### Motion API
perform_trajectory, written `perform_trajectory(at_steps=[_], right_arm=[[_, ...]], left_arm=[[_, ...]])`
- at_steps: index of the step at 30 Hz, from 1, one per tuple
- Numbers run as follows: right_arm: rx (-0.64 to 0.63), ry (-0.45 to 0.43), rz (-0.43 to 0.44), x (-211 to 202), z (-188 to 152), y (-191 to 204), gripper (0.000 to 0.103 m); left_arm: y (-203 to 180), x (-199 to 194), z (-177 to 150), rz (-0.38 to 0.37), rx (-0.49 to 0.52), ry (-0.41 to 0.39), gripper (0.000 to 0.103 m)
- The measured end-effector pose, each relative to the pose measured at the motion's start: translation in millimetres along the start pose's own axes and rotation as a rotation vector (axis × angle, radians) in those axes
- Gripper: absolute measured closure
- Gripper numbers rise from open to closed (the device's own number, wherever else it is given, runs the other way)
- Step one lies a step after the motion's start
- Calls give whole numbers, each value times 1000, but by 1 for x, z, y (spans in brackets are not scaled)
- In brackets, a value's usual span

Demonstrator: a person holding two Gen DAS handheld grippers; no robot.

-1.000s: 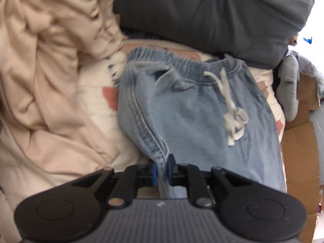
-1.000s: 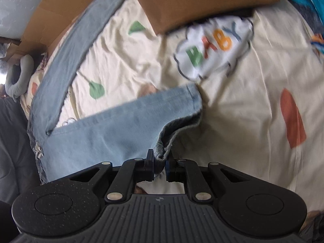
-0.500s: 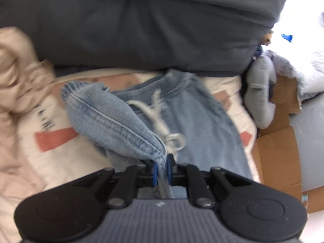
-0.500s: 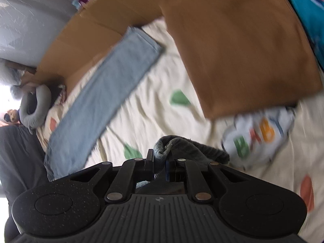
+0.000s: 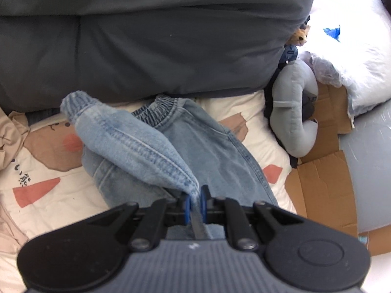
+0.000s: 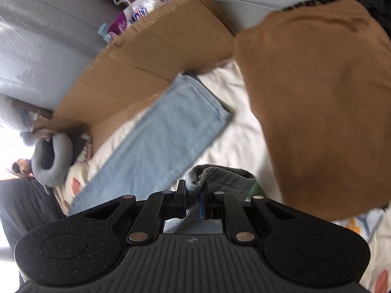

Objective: Fold clothes
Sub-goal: 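Lift the hem with the right gripper and fold it toward the waistband held by the left gripper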

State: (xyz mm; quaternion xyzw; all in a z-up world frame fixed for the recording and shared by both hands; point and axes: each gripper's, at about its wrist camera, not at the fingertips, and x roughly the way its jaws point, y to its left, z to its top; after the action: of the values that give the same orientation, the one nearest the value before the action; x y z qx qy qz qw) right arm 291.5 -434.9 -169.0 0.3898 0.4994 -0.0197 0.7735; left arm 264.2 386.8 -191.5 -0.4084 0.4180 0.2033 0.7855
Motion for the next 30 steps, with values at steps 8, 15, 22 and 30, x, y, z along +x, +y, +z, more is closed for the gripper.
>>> perform_trajectory(at_steps=[8, 15, 22, 30], right_arm=[[-47, -29, 7, 24, 43, 28, 95], [-54, -64, -38, 58, 69, 37, 95], [-57, -74, -123, 104, 93, 49, 95], [-37, -91, -221, 161, 122, 60, 95]], left_arm=[[-19, 20, 19, -17, 0, 11, 95], [-38, 59, 37, -75, 3, 30, 95], [-48, 121, 48, -115, 24, 47, 95], [-44, 176, 56, -145, 42, 51, 95]])
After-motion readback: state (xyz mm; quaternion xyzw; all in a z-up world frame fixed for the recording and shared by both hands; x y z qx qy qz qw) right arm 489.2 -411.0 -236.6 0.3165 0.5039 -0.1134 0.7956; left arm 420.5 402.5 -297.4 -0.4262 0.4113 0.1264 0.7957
